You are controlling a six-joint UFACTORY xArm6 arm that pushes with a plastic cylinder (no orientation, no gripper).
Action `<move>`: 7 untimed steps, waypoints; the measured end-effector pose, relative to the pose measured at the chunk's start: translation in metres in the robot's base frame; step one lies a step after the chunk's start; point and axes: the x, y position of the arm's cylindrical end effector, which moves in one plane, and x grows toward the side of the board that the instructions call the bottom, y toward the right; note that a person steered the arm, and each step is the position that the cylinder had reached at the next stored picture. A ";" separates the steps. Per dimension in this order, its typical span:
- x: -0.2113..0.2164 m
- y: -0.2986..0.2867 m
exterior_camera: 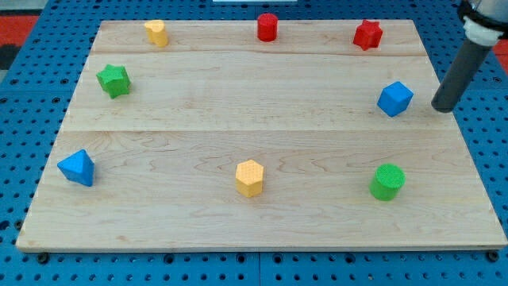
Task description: Slide the red star to the right side of the green star
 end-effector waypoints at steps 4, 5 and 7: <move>-0.034 -0.008; -0.066 -0.009; -0.154 -0.007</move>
